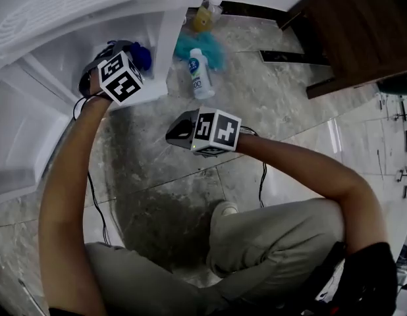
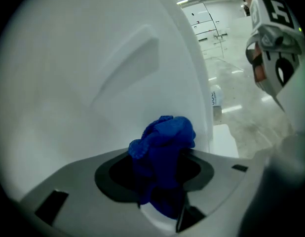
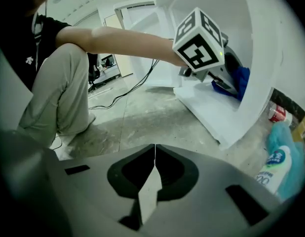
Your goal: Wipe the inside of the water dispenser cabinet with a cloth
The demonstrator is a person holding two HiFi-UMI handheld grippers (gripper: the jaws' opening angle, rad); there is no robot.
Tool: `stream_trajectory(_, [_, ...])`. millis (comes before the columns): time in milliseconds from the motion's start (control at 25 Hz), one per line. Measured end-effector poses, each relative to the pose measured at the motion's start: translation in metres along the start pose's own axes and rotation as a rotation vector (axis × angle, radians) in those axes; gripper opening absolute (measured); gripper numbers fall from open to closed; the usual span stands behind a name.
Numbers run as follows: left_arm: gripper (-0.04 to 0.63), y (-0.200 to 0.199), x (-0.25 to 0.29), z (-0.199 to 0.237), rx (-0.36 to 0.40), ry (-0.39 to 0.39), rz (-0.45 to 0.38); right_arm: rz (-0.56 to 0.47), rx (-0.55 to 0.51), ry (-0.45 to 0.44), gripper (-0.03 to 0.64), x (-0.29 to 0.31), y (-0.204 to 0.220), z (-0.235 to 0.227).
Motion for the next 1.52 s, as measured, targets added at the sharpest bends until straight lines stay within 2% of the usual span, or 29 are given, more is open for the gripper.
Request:
stream_trajectory(80, [0.181,0.000,0.009,0.005,0.014,-0.031,-0.005,-0.004,0.000,0.000,-0.002,-0.006,0.005,0.003])
stream_trajectory(240, [0.181,0.000,0.030,0.022,-0.013,-0.119,0.012,-0.022,0.022,0.011,-0.002,-0.015,0.015,0.001])
stream_trajectory(400, [0.181,0.006,0.043,0.045,-0.095,-0.231,0.061,-0.038,0.019,0.017,-0.002,-0.020,0.014,-0.001])
stream_trajectory(560, [0.181,0.004,0.041,0.044,-0.100,-0.272,0.042,-0.035,0.009,0.026,-0.002,-0.020,0.014,-0.006])
stream_trajectory(640, [0.181,0.002,0.034,0.034,-0.046,-0.245,-0.017,-0.022,-0.003,0.025,-0.002,-0.018,0.015,-0.006])
stream_trajectory(720, [0.181,-0.001,0.024,0.021,0.066,-0.220,-0.101,-0.008,-0.020,0.017,-0.001,-0.016,0.015,-0.005])
stream_trajectory(800, [0.181,-0.001,0.020,0.014,0.149,-0.220,-0.147,0.001,-0.028,0.010,-0.002,-0.014,0.013,-0.006])
stream_trajectory(880, [0.181,-0.001,0.023,0.016,0.151,-0.226,-0.130,0.002,-0.028,0.004,-0.001,-0.013,0.012,-0.007])
stream_trajectory(1080, [0.181,-0.001,0.044,0.035,0.086,-0.276,-0.029,0.001,-0.019,-0.010,-0.002,-0.011,0.016,-0.001])
stream_trajectory(1240, [0.181,-0.001,0.042,0.035,0.065,-0.307,-0.028,0.033,-0.034,-0.009,-0.002,-0.015,0.027,0.003])
stream_trajectory(1320, [0.181,-0.002,0.035,0.031,0.117,-0.335,-0.048,0.044,-0.038,-0.004,-0.002,-0.016,0.028,-0.001])
stream_trajectory(1440, [0.181,-0.005,0.024,0.017,0.262,-0.368,-0.101,0.035,-0.051,-0.006,-0.002,-0.014,0.020,-0.004])
stream_trajectory(1520, [0.181,-0.003,0.023,0.013,0.267,-0.364,-0.119,0.025,-0.056,-0.014,-0.002,-0.012,0.016,-0.003])
Point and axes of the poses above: the fingertips, and each gripper's own axes: x forward along the fingers, z to its left, y out of its underside, the point moved 3 cm from there along -x, backward along the fingers, and after that the axes turned 12 degrees about -y, right-handed, at the moved point
